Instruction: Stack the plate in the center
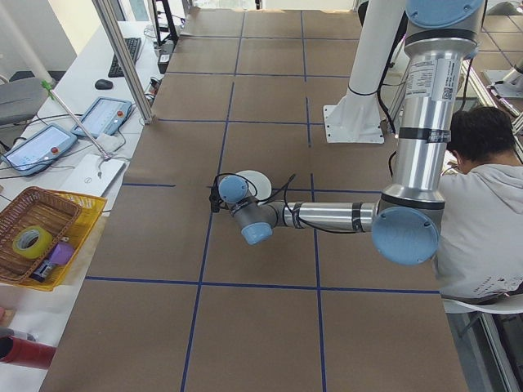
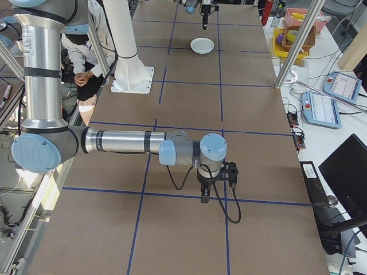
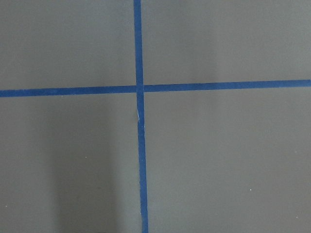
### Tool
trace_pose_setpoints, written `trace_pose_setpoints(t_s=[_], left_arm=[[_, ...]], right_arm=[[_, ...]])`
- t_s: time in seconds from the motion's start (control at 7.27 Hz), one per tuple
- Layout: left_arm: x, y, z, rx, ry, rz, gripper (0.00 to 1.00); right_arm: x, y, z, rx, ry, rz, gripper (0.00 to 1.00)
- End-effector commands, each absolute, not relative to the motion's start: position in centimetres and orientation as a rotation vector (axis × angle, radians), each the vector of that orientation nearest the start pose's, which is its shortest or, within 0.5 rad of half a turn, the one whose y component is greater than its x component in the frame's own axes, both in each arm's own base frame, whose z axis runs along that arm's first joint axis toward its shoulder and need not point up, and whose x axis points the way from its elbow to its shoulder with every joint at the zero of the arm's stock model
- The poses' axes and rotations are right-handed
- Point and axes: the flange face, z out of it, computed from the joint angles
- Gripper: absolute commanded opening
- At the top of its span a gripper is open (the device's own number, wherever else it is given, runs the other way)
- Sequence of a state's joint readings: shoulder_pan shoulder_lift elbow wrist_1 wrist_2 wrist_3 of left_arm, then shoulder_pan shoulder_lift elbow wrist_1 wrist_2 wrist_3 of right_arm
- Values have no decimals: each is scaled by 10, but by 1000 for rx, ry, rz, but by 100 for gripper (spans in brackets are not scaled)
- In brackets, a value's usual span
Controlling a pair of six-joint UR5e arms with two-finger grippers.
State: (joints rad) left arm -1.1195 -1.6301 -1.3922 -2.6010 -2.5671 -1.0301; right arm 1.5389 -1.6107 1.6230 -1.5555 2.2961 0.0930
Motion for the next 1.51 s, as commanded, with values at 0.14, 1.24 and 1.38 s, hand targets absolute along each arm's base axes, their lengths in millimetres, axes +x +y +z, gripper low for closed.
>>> trace_pose_setpoints(t_s=[0.14,1.24,1.38], left_arm=[[136,-489,622,60,1157,-17,100],[-31,-510,678,52,780,111,100],[-55,-510,661,59,778,104,100]], right_arm=[[52,-479,654,-19,-726,49,100],[52,-479,654,-19,-724,49,100],[52,-479,654,-19,-724,49,100]])
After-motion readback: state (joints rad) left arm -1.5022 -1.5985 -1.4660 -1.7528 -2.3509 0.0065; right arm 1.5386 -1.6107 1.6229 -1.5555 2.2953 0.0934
